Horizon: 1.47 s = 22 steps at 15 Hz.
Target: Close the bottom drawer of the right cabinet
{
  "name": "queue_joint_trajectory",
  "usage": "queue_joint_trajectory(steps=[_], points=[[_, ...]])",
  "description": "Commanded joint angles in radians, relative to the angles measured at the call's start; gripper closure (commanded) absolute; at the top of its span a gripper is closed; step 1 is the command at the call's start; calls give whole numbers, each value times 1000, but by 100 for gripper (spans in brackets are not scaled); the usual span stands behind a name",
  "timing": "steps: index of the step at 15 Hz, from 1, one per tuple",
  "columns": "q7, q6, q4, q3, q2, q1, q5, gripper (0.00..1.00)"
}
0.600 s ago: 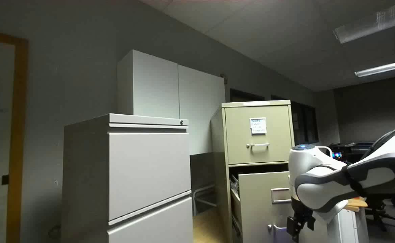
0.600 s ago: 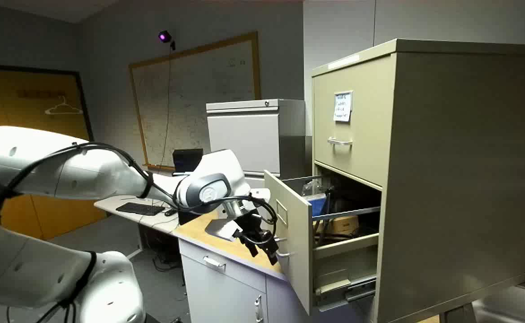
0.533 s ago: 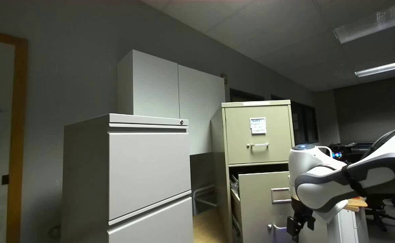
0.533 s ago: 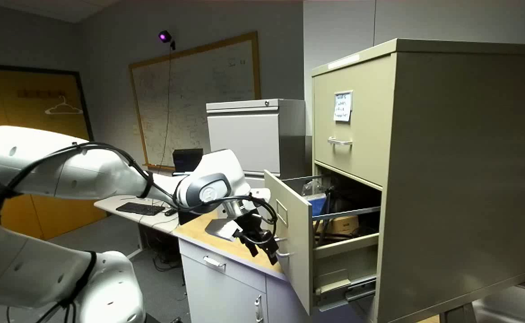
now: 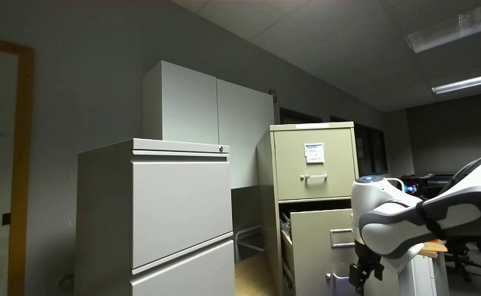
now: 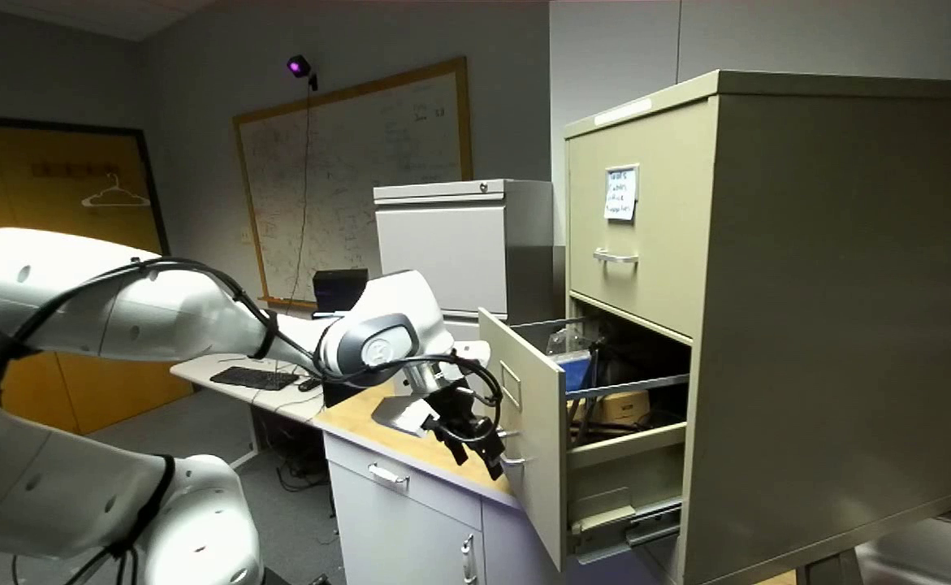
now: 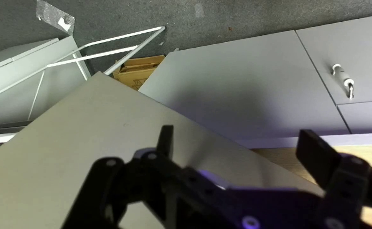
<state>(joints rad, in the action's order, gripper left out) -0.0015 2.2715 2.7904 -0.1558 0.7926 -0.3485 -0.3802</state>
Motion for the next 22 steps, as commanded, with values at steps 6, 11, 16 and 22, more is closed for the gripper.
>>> queue_joint_trajectory(steps=[6, 11, 16, 22], points=[[118, -15, -38, 35, -1, -16, 31, 50], [243, 71, -17, 64, 70, -14, 82, 88], [360, 249, -17, 103, 62, -46, 135, 100], [494, 330, -106, 191, -91, -121, 202, 96]])
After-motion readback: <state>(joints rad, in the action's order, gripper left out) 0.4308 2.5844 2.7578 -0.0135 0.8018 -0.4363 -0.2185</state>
